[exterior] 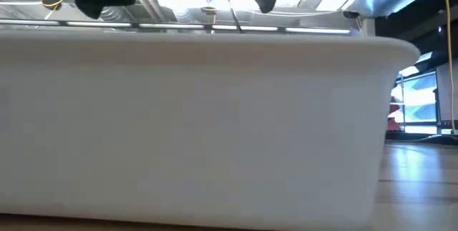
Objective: Sort silverware
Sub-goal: Put the black spoon into the white silverware tray
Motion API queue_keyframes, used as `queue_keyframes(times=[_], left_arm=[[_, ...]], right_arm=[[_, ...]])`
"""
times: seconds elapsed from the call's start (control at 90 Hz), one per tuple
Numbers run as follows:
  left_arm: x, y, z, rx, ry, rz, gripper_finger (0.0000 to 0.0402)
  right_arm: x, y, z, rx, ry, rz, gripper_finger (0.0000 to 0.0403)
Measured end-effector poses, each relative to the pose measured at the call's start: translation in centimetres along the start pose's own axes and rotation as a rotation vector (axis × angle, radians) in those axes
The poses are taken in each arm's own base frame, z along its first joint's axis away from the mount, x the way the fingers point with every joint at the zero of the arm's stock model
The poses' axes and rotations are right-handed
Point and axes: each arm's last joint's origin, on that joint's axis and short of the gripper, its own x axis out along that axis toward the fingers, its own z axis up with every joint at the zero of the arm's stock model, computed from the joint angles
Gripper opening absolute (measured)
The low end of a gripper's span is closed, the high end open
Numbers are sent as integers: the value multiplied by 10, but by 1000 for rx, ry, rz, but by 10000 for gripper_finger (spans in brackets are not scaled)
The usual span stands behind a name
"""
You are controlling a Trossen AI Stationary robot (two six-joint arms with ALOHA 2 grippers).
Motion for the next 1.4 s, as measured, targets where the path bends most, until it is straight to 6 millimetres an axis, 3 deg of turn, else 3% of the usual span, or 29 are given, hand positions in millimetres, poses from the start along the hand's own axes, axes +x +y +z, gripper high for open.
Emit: queue_keyframes(times=[0.267, 0.567, 0.744, 1.156, 1.4], left_arm=[[-10, -5, -4, 64, -44, 187, 119], [-13, -6, 3, 262, -71, 221, 119], [-14, -5, 2, 267, -62, 222, 119], [-14, -3, 1, 320, -49, 227, 119], [-14, -3, 1, 305, -50, 226, 119]], right_arm=[[28, 6, 15, 13, 208, -43, 12], [65, 7, 11, 49, 390, -9, 12], [83, -1, 4, 92, 495, 20, 12], [100, -4, -22, 123, 635, 21, 12], [104, -6, -27, 97, 644, 0, 12]])
